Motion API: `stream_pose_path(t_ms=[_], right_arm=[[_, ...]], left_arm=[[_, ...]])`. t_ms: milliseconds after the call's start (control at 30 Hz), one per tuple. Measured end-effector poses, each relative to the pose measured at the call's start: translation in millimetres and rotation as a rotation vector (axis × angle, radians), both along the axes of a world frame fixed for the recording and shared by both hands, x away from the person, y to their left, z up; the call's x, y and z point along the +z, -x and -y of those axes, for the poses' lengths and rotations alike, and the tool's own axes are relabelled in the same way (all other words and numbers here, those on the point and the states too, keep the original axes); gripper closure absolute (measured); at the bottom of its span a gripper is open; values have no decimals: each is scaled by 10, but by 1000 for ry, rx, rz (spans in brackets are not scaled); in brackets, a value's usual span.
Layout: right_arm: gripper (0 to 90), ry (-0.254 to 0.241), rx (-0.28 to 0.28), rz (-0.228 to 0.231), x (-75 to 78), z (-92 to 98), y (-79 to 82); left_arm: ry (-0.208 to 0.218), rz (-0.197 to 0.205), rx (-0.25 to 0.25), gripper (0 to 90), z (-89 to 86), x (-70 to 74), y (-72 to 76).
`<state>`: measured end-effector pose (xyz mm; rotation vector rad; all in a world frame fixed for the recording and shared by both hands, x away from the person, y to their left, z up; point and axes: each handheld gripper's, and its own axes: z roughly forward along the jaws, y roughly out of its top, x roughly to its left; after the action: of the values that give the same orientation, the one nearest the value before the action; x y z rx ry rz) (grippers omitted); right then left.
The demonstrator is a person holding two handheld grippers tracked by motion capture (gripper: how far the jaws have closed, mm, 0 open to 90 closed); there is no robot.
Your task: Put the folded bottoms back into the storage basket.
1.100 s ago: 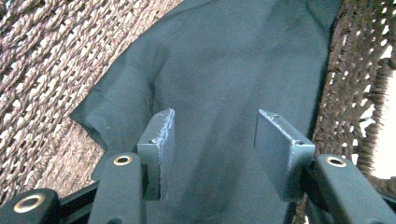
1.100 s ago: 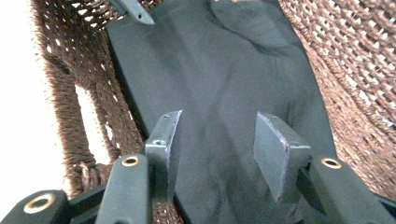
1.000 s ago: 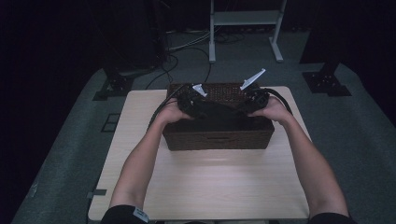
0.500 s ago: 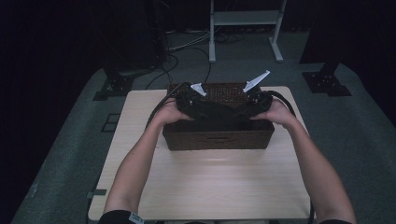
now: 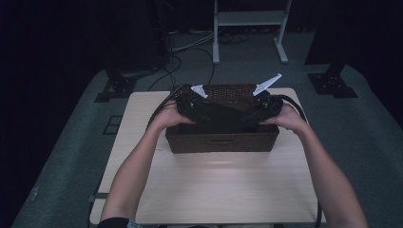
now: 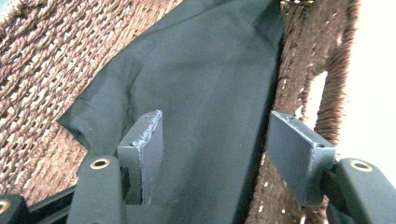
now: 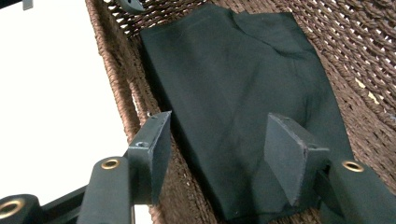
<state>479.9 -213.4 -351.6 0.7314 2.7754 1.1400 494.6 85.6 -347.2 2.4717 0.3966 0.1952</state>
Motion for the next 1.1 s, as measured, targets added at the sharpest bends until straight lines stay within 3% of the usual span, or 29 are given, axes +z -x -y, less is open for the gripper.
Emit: stream_pose_path(t_ms=[233, 333, 433, 600, 867, 1100], right_arm=[[383, -10, -2, 2, 13, 44, 66], [377, -16, 9, 9, 32, 35, 105], [365, -27, 15, 13, 50, 27, 141], [344, -30, 15, 15, 56, 30, 178], [271, -34, -3, 22, 82, 95, 269], [265, -33, 0, 38, 108, 107, 351]], left_arm=[[6, 13, -8, 339, -32, 24, 97], [-20, 15, -14, 307, -28, 28, 130], [0, 18, -12, 299, -31, 56, 162], [-13, 17, -22, 285, -33, 69, 187], [8, 16, -10, 269, -80, 61, 259], [13, 17, -24, 243, -89, 102, 337]])
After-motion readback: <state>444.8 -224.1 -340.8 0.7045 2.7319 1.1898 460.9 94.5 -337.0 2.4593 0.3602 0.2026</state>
